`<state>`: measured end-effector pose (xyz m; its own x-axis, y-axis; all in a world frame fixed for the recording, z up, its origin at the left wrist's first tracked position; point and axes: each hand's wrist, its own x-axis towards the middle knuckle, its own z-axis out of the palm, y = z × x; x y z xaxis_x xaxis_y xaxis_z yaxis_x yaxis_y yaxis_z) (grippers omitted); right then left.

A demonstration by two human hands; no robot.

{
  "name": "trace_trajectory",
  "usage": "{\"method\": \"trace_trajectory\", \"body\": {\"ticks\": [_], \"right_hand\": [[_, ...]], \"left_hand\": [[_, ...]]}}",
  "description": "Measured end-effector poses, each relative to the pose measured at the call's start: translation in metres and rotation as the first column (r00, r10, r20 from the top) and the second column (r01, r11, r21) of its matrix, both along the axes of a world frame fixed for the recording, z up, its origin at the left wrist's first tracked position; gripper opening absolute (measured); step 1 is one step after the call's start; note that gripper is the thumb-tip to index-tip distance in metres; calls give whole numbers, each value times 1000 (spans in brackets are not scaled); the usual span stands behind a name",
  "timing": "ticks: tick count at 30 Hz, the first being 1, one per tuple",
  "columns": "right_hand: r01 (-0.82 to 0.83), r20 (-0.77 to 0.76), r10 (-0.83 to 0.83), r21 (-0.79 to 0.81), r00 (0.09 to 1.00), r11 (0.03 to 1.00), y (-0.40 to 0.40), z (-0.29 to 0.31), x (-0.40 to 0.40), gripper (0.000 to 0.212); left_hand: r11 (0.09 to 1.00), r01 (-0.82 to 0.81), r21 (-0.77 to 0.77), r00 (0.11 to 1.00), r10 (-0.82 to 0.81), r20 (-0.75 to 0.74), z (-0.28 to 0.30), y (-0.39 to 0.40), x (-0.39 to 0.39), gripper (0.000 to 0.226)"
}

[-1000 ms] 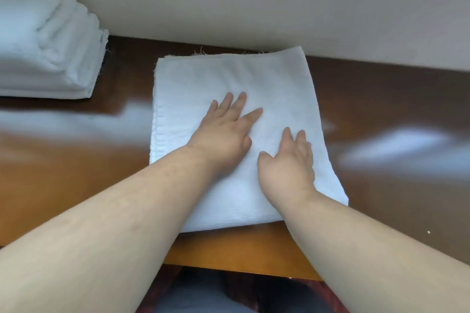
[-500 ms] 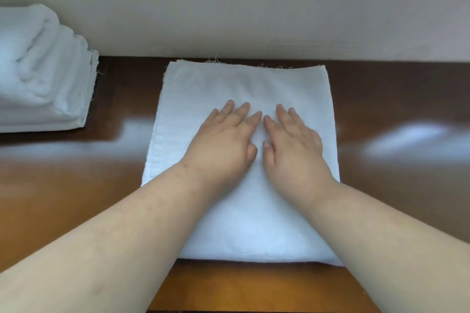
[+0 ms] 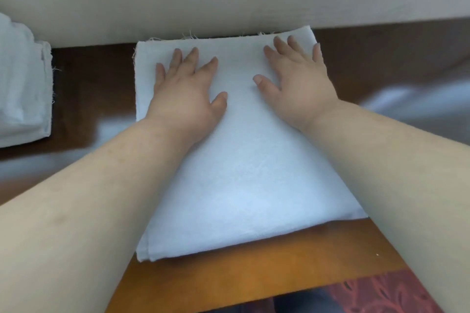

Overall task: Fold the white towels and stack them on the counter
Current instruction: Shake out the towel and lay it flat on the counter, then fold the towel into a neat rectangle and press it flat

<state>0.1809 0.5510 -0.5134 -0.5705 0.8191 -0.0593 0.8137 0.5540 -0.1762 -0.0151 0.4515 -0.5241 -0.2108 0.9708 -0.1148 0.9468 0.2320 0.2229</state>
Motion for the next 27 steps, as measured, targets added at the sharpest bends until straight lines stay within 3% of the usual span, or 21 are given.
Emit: {"method": "trace_trajectory", "body": {"ticks": [2, 4, 6, 12, 17, 21, 23, 25, 27], "right_hand": [[12, -70, -11, 2, 997, 1000, -33, 2, 11, 59], [10, -7, -11, -43, 1000, 999, -66, -4, 30, 61], [43, 88, -39, -40, 995, 998, -72, -10, 47, 69], [268, 94, -256, -144, 962, 953, -37, -6, 67, 76], [-71, 1, 71, 13, 997, 997, -116, 2, 101, 64], [64, 40, -58, -178, 998, 982, -149, -17, 168, 75], [73, 25, -69, -180, 997, 981, -146, -17, 178, 80], [-6, -21, 3, -129, 1000, 992, -149, -12, 179, 78], [-175, 7, 176, -59, 984, 983, -159, -13, 186, 73]], "left_hand": [[995, 86, 54, 992, -90, 85, 5, -30, 14, 67], [990, 141, 4, 990, -141, 26, 3, -73, 29, 69], [994, 96, -57, 992, -100, -80, -2, -102, 29, 70], [992, -49, -115, 989, 32, -142, 4, -95, 29, 67], [993, 118, 8, 993, -118, -2, 17, -155, 86, 59], [993, 61, -101, 986, -76, -148, 6, -208, 82, 78], [991, 58, -118, 985, -76, -155, 5, -212, 74, 88], [989, 84, -124, 982, -103, -155, 4, -214, 71, 90], [990, 80, -114, 981, -99, -167, 1, -220, 66, 87]]}}
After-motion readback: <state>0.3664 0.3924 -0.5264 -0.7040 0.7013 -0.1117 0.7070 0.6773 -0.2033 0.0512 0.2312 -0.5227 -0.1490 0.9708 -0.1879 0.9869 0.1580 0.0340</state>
